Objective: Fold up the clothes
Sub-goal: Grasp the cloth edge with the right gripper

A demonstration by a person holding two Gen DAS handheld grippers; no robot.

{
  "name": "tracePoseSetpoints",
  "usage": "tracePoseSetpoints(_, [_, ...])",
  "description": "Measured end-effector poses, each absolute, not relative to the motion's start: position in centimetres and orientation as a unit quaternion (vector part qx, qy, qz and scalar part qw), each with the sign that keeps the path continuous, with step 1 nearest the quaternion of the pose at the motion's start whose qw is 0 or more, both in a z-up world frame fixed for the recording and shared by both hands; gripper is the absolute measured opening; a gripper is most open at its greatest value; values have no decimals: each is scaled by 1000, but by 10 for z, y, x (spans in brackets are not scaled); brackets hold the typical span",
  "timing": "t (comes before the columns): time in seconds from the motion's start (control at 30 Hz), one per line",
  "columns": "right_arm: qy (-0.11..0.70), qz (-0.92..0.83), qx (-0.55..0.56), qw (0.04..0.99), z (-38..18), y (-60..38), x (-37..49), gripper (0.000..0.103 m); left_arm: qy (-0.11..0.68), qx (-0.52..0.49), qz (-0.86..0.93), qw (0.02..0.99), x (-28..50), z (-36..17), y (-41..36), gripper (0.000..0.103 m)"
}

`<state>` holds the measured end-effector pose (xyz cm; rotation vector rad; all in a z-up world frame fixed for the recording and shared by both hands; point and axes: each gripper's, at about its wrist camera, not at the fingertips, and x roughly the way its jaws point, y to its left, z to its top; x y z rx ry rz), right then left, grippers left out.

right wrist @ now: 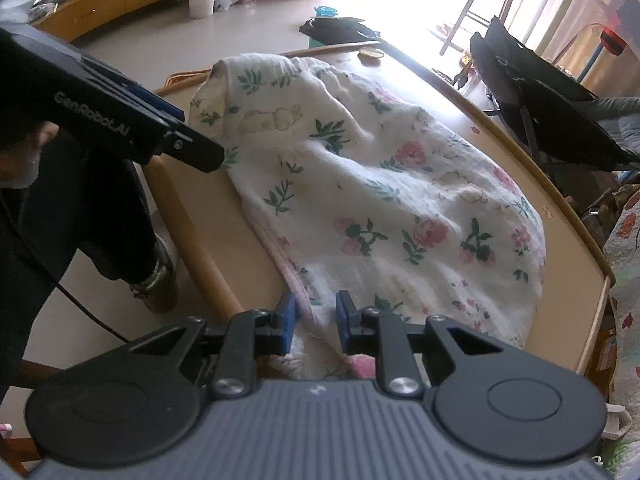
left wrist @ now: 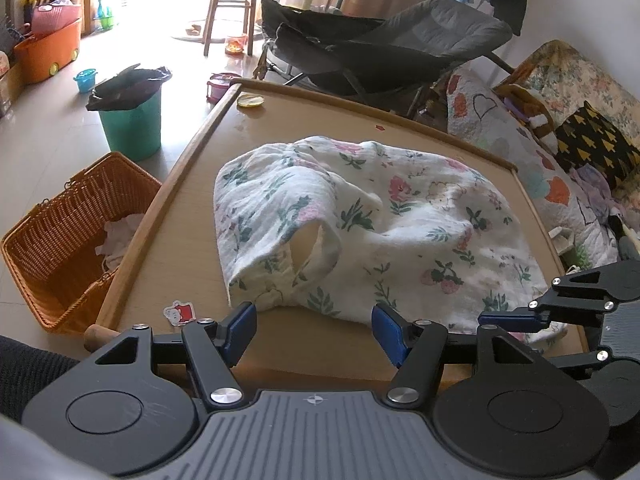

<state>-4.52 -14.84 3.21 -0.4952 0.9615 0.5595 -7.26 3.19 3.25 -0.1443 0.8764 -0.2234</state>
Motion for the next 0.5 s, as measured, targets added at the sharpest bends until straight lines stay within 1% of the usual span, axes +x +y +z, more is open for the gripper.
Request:
tracePoseSetpoints(0.1, [454,266,-238,816,30,-147,-45,19,424,-69,-108,897,-72,32,31,66])
tracePoseSetpoints(0.43, [455,267,-240,815,28,-142,-40,18,427,-67,-106,895,-71,30,31,66])
tracePoseSetpoints(0.5, [462,269,-234,812,29,-142,-37,12,427,-68,-105,895,-71,30,32,66])
